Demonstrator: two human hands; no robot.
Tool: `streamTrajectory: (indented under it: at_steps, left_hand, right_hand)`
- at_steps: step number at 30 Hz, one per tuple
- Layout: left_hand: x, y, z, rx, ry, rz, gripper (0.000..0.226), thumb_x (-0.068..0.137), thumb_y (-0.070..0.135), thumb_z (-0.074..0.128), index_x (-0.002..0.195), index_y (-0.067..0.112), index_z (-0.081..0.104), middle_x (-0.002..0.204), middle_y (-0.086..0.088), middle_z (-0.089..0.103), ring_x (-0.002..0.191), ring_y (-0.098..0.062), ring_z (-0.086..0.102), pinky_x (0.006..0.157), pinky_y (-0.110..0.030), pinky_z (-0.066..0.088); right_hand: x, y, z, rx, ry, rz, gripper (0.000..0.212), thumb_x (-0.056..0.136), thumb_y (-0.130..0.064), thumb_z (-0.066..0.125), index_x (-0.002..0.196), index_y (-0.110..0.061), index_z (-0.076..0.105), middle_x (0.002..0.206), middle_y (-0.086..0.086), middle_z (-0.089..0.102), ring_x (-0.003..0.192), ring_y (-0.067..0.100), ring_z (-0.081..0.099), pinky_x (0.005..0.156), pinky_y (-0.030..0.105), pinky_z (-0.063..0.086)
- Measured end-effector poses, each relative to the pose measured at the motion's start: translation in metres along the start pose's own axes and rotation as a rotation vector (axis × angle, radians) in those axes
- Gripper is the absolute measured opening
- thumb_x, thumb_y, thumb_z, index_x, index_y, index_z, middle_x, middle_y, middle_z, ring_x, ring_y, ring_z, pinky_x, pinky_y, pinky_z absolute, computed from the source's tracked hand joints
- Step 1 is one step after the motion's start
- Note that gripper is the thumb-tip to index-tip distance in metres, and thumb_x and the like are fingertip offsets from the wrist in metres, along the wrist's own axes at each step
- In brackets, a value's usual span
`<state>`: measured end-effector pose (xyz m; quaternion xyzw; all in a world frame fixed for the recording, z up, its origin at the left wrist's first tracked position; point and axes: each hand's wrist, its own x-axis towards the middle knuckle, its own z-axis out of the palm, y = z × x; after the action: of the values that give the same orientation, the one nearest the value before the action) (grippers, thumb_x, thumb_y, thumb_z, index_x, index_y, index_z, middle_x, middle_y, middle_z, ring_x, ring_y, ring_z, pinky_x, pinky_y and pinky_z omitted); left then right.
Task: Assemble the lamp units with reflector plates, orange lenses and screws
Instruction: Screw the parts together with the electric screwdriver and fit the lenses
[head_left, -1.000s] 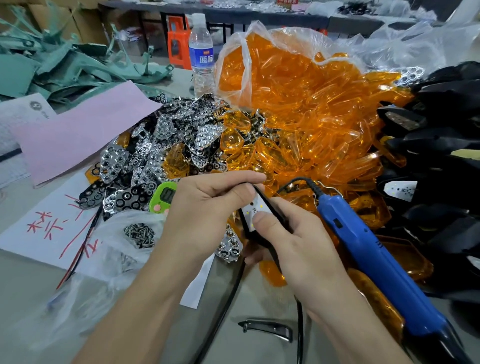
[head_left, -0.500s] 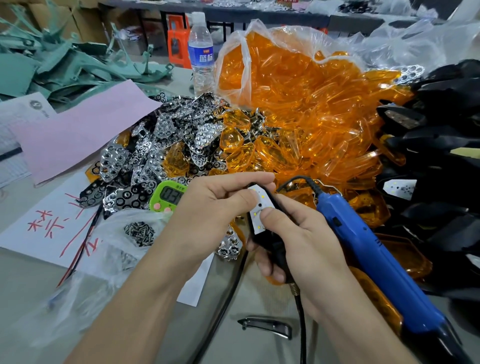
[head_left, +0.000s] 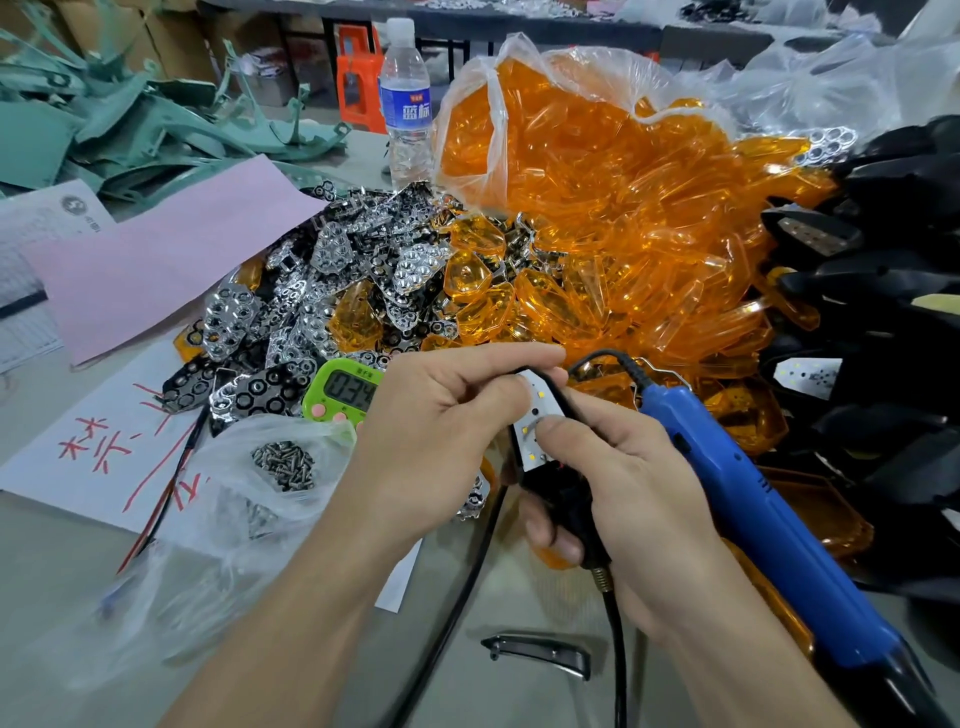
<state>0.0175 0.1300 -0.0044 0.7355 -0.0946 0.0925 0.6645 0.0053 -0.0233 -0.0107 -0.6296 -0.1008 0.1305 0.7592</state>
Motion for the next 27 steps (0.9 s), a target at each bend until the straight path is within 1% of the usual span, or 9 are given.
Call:
streamTrajectory:
  at_steps: [4, 6, 9, 13, 17, 19, 22, 25, 27]
  left_hand:
    - [0.0, -0.001, 0.003, -0.063, -0.02, -0.066, 0.031, 0.092, 0.022, 0.061, 0.117, 0.03, 0.078, 0.112, 0.012, 0.078, 0.111, -0.005, 0.071, 0.091, -0.02, 0.055]
    - [-0.001, 0.0, 0.006, -0.063, 0.026, -0.066, 0.03, 0.09, 0.027, 0.064, 0.115, 0.032, 0.079, 0.118, 0.017, 0.076, 0.116, 0.0, 0.067, 0.095, -0.019, 0.053]
    - [-0.002, 0.003, 0.006, -0.033, 0.084, -0.007, 0.028, 0.086, 0.023, 0.067, 0.101, 0.042, 0.081, 0.117, 0.022, 0.075, 0.124, 0.004, 0.061, 0.106, -0.027, 0.048]
    - [-0.003, 0.005, 0.006, 0.11, 0.162, 0.088, 0.03, 0.085, 0.022, 0.069, 0.098, 0.046, 0.08, 0.108, 0.025, 0.074, 0.118, -0.002, 0.062, 0.102, -0.039, 0.05]
    - [-0.004, 0.008, 0.01, 0.166, 0.234, 0.131, 0.029, 0.085, 0.021, 0.068, 0.093, 0.047, 0.079, 0.107, 0.03, 0.073, 0.125, -0.003, 0.056, 0.107, -0.038, 0.045]
    - [-0.004, 0.009, 0.01, 0.166, 0.239, 0.147, 0.027, 0.086, 0.02, 0.068, 0.09, 0.044, 0.08, 0.107, 0.03, 0.074, 0.125, -0.004, 0.056, 0.107, -0.036, 0.044]
    - [-0.005, 0.009, 0.011, 0.144, 0.238, 0.172, 0.026, 0.088, 0.02, 0.066, 0.092, 0.041, 0.08, 0.106, 0.026, 0.075, 0.124, -0.004, 0.058, 0.106, -0.031, 0.045]
    - [-0.006, 0.009, 0.012, 0.151, 0.23, 0.184, 0.026, 0.09, 0.021, 0.064, 0.095, 0.042, 0.079, 0.105, 0.027, 0.074, 0.12, -0.002, 0.059, 0.101, -0.022, 0.045]
    - [-0.006, 0.01, 0.012, 0.175, 0.222, 0.188, 0.026, 0.091, 0.023, 0.064, 0.098, 0.043, 0.078, 0.104, 0.028, 0.074, 0.118, -0.003, 0.061, 0.1, -0.024, 0.046]
  right_hand:
    - [0.001, 0.002, -0.001, -0.017, 0.044, -0.028, 0.029, 0.105, -0.01, 0.048, 0.092, -0.019, 0.072, 0.058, 0.004, 0.058, 0.037, 0.016, 0.048, 0.033, 0.022, 0.032]
    - [0.002, 0.003, 0.0, -0.041, 0.099, -0.058, 0.024, 0.105, -0.014, 0.051, 0.09, -0.019, 0.07, 0.058, 0.003, 0.059, 0.037, 0.015, 0.048, 0.033, 0.022, 0.032]
    - [0.003, 0.005, 0.0, -0.074, 0.173, -0.093, 0.008, 0.092, -0.027, 0.058, 0.096, -0.02, 0.059, 0.062, 0.011, 0.061, 0.037, 0.02, 0.049, 0.035, 0.023, 0.033]
    - [0.003, 0.007, 0.003, -0.017, 0.22, -0.103, 0.028, 0.086, -0.027, 0.062, 0.09, -0.012, 0.04, 0.073, 0.033, 0.054, 0.038, 0.028, 0.052, 0.035, 0.025, 0.031]
    - [0.0, 0.007, 0.008, 0.08, 0.213, -0.09, 0.033, 0.086, -0.025, 0.064, 0.087, -0.009, 0.035, 0.075, 0.041, 0.045, 0.035, 0.028, 0.05, 0.035, 0.023, 0.03]
    - [-0.002, 0.007, 0.01, 0.15, 0.192, -0.088, 0.036, 0.087, -0.023, 0.063, 0.095, -0.002, 0.035, 0.068, 0.036, 0.049, 0.033, 0.025, 0.047, 0.034, 0.021, 0.028]
    - [-0.004, 0.007, 0.012, 0.206, 0.176, -0.1, 0.04, 0.088, -0.022, 0.062, 0.103, 0.004, 0.035, 0.063, 0.018, 0.062, 0.032, 0.023, 0.046, 0.034, 0.02, 0.027]
    - [-0.005, 0.006, 0.013, 0.194, 0.193, -0.127, 0.036, 0.092, -0.019, 0.062, 0.101, 0.004, 0.035, 0.063, 0.016, 0.063, 0.032, 0.023, 0.047, 0.034, 0.019, 0.03]
    - [-0.005, 0.004, 0.014, 0.183, 0.212, -0.133, 0.035, 0.093, -0.019, 0.062, 0.098, 0.003, 0.035, 0.063, 0.015, 0.062, 0.032, 0.022, 0.048, 0.034, 0.019, 0.031]
